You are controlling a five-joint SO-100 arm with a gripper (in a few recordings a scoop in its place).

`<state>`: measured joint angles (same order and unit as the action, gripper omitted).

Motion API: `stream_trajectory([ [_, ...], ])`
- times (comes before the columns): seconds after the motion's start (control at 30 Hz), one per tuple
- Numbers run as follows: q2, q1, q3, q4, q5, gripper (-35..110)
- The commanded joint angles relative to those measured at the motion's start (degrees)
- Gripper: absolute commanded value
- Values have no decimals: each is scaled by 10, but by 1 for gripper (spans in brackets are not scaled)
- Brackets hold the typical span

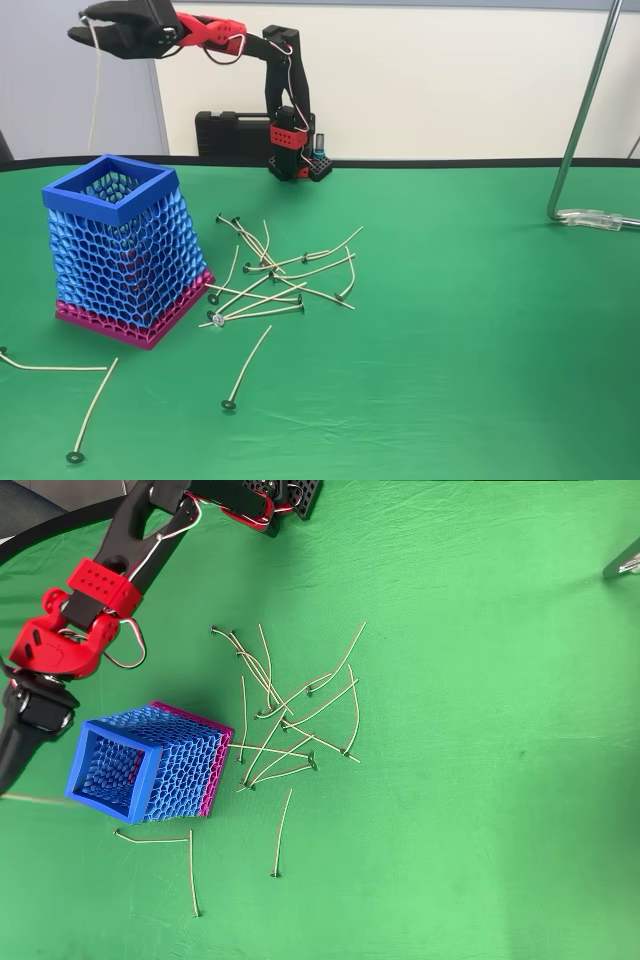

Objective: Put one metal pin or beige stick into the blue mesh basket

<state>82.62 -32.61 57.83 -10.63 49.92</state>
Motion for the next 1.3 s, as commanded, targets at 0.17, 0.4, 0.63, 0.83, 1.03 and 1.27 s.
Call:
stream_trajectory([
  [0.17, 53, 12, 47, 34, 4, 30],
  [0.4, 86, 27, 105, 46, -2, 30],
  [0.63, 234, 81, 273, 4, -48, 25],
  [0.83, 388, 147, 400, -126, -121, 21],
  [1.03, 512, 219, 450, -309, -214, 9],
  [1.27, 642, 302, 480, -478, -283, 1],
])
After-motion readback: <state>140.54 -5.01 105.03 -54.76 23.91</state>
